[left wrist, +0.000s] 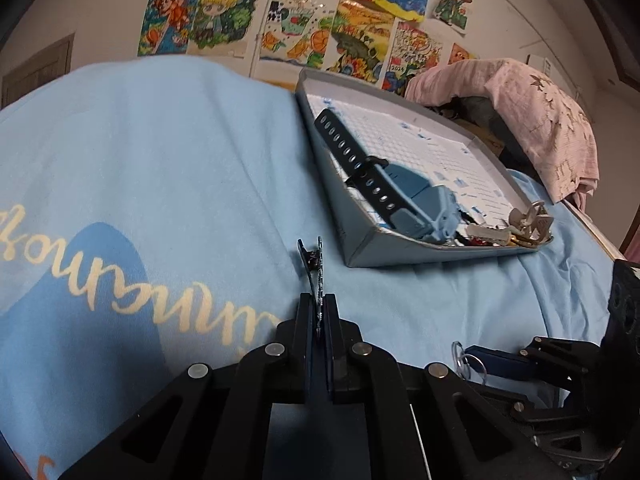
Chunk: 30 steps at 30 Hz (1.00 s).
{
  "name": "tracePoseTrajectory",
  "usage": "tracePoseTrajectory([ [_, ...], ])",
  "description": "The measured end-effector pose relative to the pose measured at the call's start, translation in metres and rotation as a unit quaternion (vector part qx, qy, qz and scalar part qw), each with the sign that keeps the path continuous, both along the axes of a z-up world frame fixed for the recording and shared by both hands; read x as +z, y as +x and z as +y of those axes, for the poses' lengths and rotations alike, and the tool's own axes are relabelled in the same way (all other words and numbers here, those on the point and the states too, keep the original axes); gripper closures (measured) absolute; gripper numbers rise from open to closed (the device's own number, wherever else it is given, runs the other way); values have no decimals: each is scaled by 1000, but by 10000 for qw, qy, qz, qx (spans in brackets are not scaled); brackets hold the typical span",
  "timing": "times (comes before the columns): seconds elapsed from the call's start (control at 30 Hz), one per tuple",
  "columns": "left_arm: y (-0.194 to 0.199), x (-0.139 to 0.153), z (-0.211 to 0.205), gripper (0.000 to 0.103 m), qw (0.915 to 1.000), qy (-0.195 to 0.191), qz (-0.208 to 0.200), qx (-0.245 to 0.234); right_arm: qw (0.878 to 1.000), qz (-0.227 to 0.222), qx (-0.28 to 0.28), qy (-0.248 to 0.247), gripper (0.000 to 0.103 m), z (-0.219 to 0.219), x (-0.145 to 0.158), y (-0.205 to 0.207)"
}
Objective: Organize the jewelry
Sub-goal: 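Grasp the black spiral hair tie with the left tool while the right tool grasps the last silver rings, then lower the spiral hair tie into the tray with the left tool while the right tool drops the rings there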
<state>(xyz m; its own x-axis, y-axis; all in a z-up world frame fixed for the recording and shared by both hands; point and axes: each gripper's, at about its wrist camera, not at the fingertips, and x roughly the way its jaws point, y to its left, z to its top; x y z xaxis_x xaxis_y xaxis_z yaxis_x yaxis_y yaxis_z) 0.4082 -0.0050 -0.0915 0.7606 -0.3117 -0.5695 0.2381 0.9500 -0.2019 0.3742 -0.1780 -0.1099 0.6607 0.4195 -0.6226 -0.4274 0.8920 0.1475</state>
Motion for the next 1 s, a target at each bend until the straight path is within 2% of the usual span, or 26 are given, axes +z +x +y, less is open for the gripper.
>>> tracePoseTrajectory([
  [0.1, -5, 2, 0, 98, 9999, 100, -12, 99, 10000, -63, -42, -33, 77, 0, 0, 0],
  [0.27, -19, 6, -12, 98, 9983, 524, -241, 104, 9981, -462, -201, -369, 77, 7, 4, -10],
  [0.53, -39, 13, -26, 98, 9941, 1003, -398, 100, 9972, -554, -416, -294, 77, -2, 11, -12],
  [0.73, -48, 21, -51, 98, 9863, 1603, -370, -101, 9949, -615, -767, 216, 77, -29, 20, -19],
  [0.83, -51, 27, -57, 98, 9852, 1684, -299, -143, 9936, -615, -829, 457, 77, -40, 24, -15],
  [1.0, -62, 43, -62, 98, 9830, 1761, -395, 331, 9895, -791, -915, 786, 77, -53, 34, -17],
])
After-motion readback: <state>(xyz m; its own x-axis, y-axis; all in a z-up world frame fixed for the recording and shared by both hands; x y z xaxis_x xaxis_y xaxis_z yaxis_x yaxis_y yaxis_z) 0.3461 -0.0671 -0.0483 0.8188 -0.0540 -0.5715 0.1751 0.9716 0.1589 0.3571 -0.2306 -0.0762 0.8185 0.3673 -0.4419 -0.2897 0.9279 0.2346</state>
